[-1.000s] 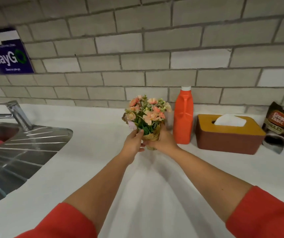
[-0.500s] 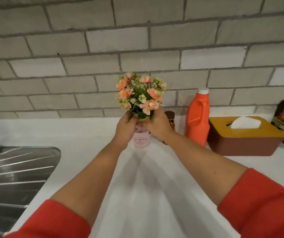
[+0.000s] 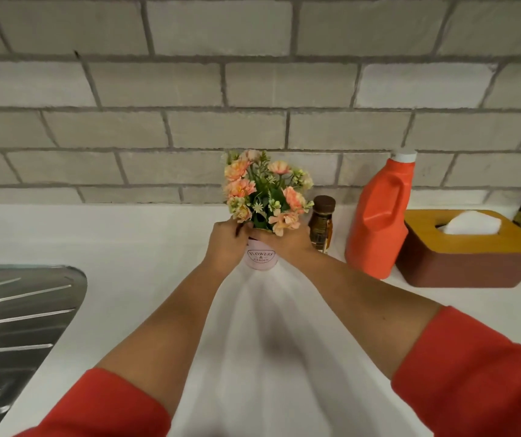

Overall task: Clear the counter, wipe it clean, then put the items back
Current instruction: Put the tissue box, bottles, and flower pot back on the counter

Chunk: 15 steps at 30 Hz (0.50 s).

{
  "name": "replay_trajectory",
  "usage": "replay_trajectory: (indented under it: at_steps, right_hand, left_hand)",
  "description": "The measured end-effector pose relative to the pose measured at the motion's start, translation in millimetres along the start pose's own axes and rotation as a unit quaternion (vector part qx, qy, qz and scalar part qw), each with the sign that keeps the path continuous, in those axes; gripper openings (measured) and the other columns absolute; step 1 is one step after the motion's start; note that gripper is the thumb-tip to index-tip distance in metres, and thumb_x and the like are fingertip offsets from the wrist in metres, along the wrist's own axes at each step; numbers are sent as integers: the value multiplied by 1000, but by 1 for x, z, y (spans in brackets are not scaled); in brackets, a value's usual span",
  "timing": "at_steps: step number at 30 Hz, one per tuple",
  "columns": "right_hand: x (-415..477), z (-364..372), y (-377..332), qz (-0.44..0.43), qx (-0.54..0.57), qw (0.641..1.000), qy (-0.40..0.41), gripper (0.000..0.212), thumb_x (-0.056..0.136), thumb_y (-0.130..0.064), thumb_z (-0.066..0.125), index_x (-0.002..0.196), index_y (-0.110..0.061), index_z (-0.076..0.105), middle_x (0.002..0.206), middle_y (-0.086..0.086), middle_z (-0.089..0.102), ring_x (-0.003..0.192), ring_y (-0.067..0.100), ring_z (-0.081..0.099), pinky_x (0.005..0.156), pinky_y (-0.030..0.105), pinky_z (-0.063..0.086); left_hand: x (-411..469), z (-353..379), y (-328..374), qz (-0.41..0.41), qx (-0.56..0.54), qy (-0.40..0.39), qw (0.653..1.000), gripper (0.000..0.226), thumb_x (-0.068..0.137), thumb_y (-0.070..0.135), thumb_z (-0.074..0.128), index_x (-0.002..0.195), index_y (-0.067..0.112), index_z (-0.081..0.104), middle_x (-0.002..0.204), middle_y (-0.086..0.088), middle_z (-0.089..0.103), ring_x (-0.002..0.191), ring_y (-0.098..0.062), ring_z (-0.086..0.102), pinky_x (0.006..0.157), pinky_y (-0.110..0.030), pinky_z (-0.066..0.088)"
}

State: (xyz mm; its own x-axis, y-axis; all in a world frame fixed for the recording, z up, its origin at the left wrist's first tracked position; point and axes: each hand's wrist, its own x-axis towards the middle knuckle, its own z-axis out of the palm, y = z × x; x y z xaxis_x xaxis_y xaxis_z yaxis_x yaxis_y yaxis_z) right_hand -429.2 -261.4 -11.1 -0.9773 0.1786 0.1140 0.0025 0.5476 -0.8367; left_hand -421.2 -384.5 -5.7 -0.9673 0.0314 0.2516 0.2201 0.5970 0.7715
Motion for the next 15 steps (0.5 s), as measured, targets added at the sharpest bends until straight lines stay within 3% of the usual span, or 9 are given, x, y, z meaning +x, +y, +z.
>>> replay_trajectory:
  at_steps: [2,6,10,15]
  right_hand:
    - [4,6,6,-4,-20,1000,9,95,45,-68,71,127,-25,51,125,2,57,118,21,53,99,35,47]
    - [5,4,0,-35,-117,992,6,69,67,-51,74,127,-25,53,128,5,55,124,26,44,102,41,40]
    - [9,4,1,-42,-138,989,43,79,57,-60,70,126,-25,53,127,2,56,124,26,45,100,42,42]
    - [14,1,-1,-11,-199,980,0,78,62,-64,65,129,-28,48,127,-1,53,123,26,42,102,39,38]
  left_hand:
    - [3,4,-5,8,1,9,1000,28,95,10,45,93,-11,64,88,-27,67,85,-38,61,66,-32,41]
    - [5,9,-8,23,23,23,999,27,95,7,43,87,-9,64,86,-26,67,86,-40,58,72,-31,36]
    - [8,15,-7,16,37,49,998,25,94,6,44,93,-9,64,94,-26,65,88,-38,57,66,-28,30]
    - [9,23,-8,-4,41,73,996,22,92,4,45,95,-9,63,104,-25,58,95,-38,53,72,-28,32]
